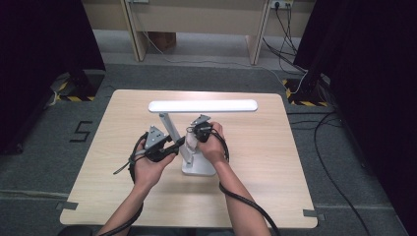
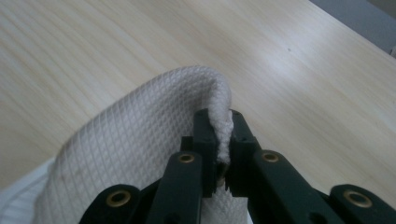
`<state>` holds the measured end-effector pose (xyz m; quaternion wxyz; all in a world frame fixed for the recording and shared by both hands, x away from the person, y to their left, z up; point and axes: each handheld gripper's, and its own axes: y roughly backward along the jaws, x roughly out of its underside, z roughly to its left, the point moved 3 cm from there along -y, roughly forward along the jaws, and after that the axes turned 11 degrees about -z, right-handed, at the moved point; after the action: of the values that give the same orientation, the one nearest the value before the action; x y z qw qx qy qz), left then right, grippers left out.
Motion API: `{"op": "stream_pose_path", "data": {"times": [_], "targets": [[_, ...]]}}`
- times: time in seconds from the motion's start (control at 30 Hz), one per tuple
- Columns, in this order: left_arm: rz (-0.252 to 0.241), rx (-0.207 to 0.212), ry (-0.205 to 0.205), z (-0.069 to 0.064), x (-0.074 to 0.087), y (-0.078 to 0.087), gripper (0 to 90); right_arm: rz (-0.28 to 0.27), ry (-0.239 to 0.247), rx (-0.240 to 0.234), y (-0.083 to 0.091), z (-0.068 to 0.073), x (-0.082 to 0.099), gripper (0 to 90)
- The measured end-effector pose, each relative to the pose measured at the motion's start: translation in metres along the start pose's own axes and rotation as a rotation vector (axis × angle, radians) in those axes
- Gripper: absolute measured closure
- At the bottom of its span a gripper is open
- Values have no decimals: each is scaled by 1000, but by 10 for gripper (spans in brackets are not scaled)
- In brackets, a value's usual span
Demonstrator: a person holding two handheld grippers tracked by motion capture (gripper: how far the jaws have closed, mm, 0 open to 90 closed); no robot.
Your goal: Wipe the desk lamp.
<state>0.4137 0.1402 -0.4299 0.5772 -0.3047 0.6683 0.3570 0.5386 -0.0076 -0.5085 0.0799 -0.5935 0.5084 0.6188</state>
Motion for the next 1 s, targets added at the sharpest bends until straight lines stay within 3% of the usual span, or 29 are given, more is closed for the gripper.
{"op": "stream_pose_path", "data": {"times": [0.13, 0.23, 0.53, 0.77, 0.97, 1.0], "targets": [[-1, -1, -1, 0, 0, 0, 622, 16, -31, 14, 4, -6, 8, 857], [0, -1, 0, 0, 0, 0, 622, 17, -11, 19, 7, -12, 12, 857], [1, 1, -1, 0, 0, 0, 621, 26, -50, 77, 22, -32, 30, 857], [3, 2, 0, 0, 0, 1, 616, 49, -49, 102, 33, -44, 40, 857], [38, 41, 11, 0, 3, 7, 518, 15, -38, 101, 48, -44, 39, 857], [48, 49, 27, -1, 4, 11, 496, 6, -34, 99, 53, -43, 38, 857]]}}
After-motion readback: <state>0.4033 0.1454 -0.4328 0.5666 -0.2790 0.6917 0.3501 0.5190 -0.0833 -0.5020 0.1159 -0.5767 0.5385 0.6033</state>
